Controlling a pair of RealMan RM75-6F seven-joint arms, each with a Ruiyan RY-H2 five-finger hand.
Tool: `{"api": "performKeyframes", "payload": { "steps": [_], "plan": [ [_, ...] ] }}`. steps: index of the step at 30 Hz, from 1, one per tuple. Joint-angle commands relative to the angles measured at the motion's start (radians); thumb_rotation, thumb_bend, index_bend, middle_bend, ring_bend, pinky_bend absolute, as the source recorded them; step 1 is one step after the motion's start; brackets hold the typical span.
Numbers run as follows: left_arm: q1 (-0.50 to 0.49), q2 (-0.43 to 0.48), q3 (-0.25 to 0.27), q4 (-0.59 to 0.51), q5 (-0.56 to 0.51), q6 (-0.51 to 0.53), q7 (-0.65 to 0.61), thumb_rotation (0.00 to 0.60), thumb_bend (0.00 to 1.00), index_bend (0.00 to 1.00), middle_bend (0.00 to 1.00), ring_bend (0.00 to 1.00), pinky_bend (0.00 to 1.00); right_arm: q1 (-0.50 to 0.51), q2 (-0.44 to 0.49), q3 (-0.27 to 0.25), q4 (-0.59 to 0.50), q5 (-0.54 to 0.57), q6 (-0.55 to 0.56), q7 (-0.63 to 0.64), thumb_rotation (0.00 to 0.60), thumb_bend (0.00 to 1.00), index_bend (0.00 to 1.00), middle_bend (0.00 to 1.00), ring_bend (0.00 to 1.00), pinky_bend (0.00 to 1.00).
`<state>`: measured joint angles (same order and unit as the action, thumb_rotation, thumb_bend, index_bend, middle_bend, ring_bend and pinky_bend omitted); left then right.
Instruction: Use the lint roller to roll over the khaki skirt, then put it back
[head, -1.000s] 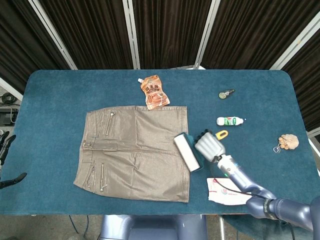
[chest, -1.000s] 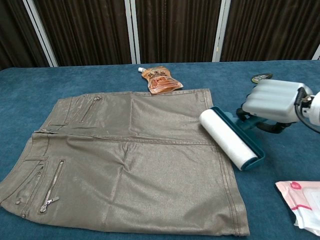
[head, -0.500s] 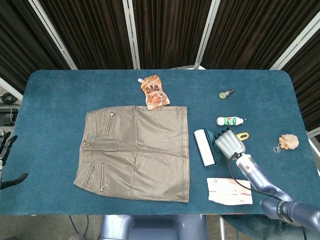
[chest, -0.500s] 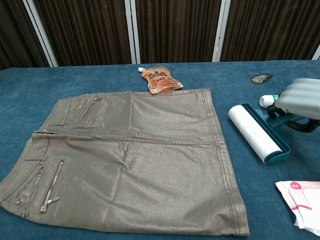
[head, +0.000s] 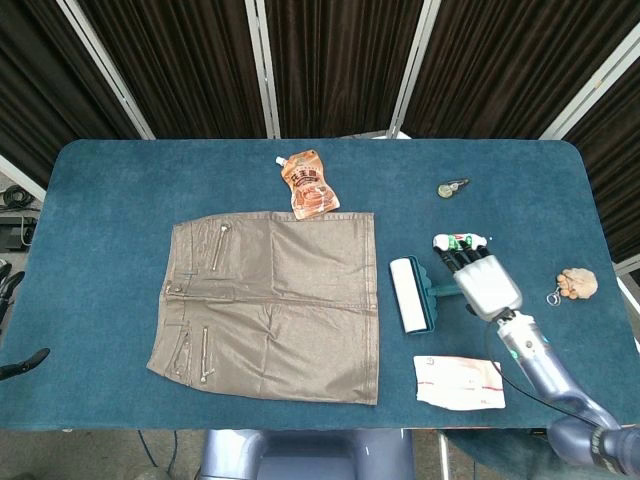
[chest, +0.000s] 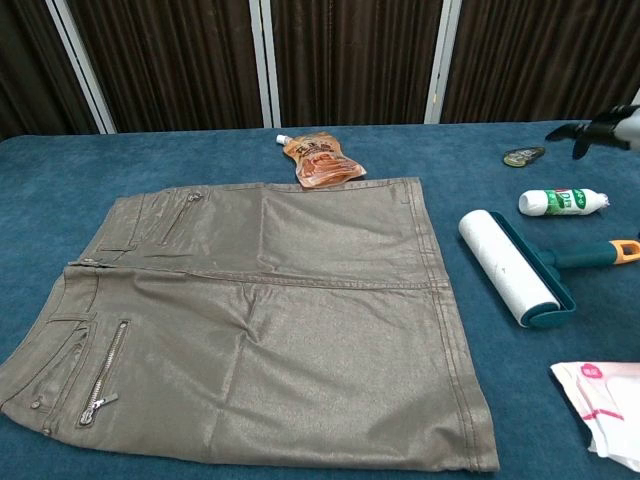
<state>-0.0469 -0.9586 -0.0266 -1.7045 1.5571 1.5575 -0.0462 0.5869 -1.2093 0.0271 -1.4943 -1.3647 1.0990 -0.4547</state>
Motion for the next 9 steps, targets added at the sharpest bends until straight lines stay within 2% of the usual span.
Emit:
{"api": "performKeyframes", "payload": {
  "steps": [1,4,5,9],
  "plan": [
    [0.005,0.008,0.005,0.001,0.015,0.01,-0.019,0.6,0.0,0.0,0.0,0.0,0.0,-0.117,0.116,-0.011,-0.132,-0.082,0.181,0.124,0.6,0.0,0.0,0.15,0.06,0.13],
    [0.008,0.013,0.007,0.004,0.03,0.023,-0.032,0.6,0.0,0.0,0.0,0.0,0.0,-0.188,0.159,-0.04,-0.188,-0.129,0.273,0.179,0.6,0.0,0.0,0.03,0.0,0.01],
    [0.009,0.014,0.007,0.004,0.033,0.026,-0.035,0.6,0.0,0.0,0.0,0.0,0.0,-0.208,0.171,-0.046,-0.204,-0.132,0.294,0.189,0.6,0.0,0.0,0.0,0.0,0.0],
    [0.011,0.016,0.005,0.007,0.026,0.027,-0.039,0.6,0.0,0.0,0.0,0.0,0.0,-0.29,0.172,-0.051,-0.234,-0.136,0.398,0.167,0.6,0.0,0.0,0.0,0.0,0.0]
  ]
}}
